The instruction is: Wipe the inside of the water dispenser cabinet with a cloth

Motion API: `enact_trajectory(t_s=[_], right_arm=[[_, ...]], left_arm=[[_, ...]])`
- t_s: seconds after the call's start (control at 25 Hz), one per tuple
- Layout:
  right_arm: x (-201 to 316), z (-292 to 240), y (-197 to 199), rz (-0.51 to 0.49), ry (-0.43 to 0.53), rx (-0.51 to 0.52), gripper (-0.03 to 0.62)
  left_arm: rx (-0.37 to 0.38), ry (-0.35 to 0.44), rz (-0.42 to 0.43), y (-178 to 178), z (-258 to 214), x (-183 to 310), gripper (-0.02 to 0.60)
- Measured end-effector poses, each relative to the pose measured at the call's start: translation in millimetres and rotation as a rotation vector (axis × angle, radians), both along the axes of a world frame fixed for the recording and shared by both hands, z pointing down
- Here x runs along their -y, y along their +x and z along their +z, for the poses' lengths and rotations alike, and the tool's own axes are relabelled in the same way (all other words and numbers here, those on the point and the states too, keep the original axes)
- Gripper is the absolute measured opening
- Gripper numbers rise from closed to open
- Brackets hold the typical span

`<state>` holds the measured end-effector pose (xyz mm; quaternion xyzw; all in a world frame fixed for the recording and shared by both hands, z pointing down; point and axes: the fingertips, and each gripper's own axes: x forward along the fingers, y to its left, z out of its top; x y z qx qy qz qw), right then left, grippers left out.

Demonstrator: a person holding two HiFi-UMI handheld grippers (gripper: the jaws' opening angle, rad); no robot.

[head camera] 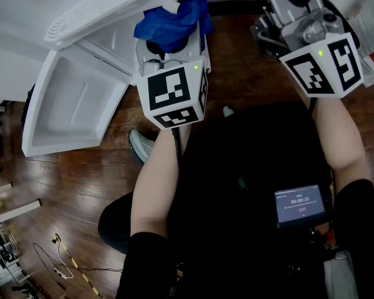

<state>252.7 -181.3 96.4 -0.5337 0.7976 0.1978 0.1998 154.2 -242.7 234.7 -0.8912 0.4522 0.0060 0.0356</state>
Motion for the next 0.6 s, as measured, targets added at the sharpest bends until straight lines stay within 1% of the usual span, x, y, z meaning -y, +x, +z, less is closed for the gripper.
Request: enact_trajectory(t_s=[0.08,0.28,0.36,0.4,0.44,0.52,0.6], right_arm=[[0.1,1.3,-3.2,-0.013,-0.006,-0.006,0.041],[3.7,3.2,-9.4,-0.043,-0.022,-0.024,0.041],[6.0,4.8,-13.1,-0.059,-0.027,-0.033,0.041],[7.0,6.0,-14.5,-0.065,-0.032,-0.037,0.041],[7.8,6.2,-16.7,-0.078,-0.033,-0.040,0.041],[8.6,5.8,-20.2,-0.102,-0.033,-0.039,0.041],[8.2,5.4,-20.8,-0.111,-0.037,-0.029,0.041]], left_arm=[[0.006,-0.002,-0.046,-19.8,11.9,12.0,0.213],[0.022,-0.064,-0.283,-117.7,40.1,67.3,0.210],[0.021,-0.066,-0.335,-141.8,39.8,80.2,0.210],[0.004,-0.064,-0.328,-144.9,37.1,82.6,0.210],[-0.025,-0.062,-0.286,-139.6,32.9,82.2,0.210],[-0.085,-0.066,-0.128,-108.8,24.7,72.8,0.209],[-0.121,-0.092,0.053,-68.9,24.2,54.7,0.209]])
